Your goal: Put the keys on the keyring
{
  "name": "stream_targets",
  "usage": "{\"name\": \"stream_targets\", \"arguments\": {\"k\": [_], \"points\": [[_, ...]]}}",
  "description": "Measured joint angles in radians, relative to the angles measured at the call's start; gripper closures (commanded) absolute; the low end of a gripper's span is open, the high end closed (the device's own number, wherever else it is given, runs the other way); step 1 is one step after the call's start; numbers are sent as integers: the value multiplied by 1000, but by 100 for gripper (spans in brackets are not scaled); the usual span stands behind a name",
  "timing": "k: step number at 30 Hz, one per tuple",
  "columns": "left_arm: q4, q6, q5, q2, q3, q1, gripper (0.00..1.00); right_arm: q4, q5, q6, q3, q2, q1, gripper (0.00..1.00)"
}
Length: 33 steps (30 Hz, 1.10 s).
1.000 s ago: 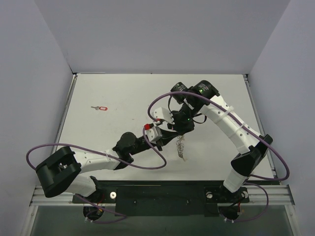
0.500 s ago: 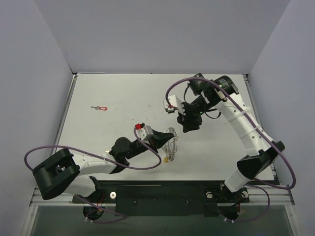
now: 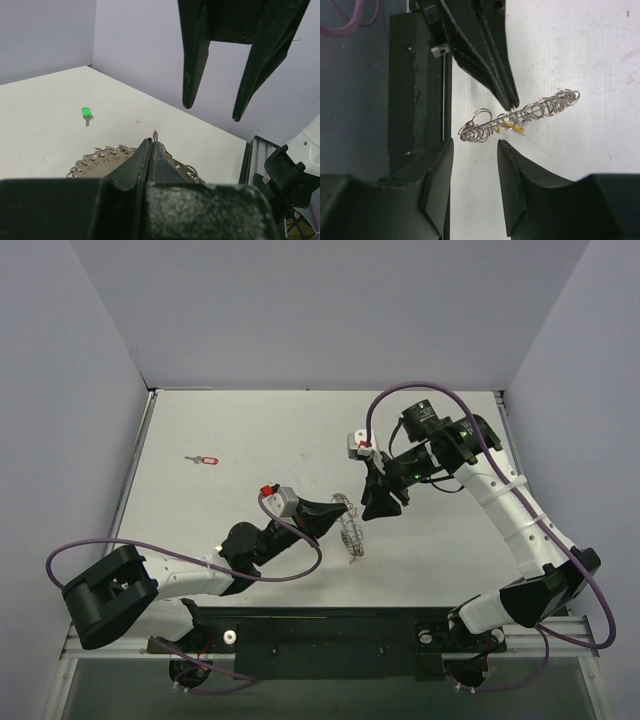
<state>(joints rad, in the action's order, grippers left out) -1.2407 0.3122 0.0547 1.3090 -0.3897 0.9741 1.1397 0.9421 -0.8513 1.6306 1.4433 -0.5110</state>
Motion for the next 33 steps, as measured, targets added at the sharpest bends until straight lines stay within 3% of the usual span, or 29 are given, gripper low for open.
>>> {"name": "stream_targets", "arguments": {"k": [4, 11, 17, 22, 33], "points": [[0, 7, -5, 0, 0, 2, 100, -111, 2, 116, -30, 2, 0, 65], [-1, 10, -2, 0, -16, 10, 100, -198, 3, 201, -30, 20, 4, 75], [-4, 9, 2, -2, -21, 15, 100, -215, 20, 207, -73, 26, 21, 77], [-5, 9, 2, -10, -22, 15, 100, -215, 39, 193, -100, 26, 21, 89], [-5, 9, 3, -12, -23, 21, 100, -211, 69, 167, -101, 32, 21, 90]]}}
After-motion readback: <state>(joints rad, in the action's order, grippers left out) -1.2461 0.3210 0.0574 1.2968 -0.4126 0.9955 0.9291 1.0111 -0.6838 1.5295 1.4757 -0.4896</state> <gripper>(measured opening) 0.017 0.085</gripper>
